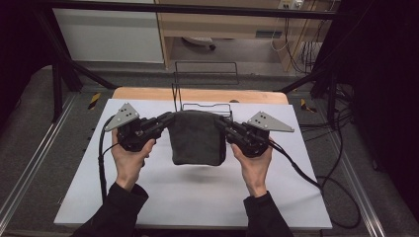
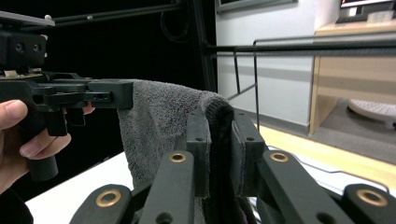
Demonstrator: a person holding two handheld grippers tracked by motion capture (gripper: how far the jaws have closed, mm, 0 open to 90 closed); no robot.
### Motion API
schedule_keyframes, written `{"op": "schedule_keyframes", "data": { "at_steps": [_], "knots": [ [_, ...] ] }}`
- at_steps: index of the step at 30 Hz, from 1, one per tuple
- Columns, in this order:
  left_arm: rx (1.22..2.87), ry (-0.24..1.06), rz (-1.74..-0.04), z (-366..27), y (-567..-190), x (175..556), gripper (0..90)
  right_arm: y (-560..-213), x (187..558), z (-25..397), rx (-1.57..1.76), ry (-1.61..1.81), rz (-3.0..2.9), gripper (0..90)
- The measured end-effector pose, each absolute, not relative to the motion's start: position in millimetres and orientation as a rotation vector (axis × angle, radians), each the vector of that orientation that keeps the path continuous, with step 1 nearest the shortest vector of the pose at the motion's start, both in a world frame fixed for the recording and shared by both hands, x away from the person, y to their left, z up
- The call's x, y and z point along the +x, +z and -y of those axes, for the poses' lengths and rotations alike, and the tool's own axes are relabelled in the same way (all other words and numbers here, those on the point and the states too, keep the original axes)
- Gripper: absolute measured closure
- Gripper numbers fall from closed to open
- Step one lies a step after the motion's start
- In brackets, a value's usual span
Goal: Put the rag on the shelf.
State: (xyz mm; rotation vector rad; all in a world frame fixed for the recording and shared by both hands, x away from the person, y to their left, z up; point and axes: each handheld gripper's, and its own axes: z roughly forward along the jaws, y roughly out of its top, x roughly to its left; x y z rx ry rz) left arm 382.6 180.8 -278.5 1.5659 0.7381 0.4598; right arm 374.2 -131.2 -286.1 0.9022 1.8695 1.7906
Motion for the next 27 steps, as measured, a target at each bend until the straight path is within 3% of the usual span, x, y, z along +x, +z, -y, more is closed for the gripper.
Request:
{"op": "schedule_keyframes", "data": {
  "at_steps": [27],
  "knots": [
    [1.439,0.515,-0.691,-167,-228,404,81.2,-227,385,135,0.822,1.786,-1.696,80.8]
  ]
}}
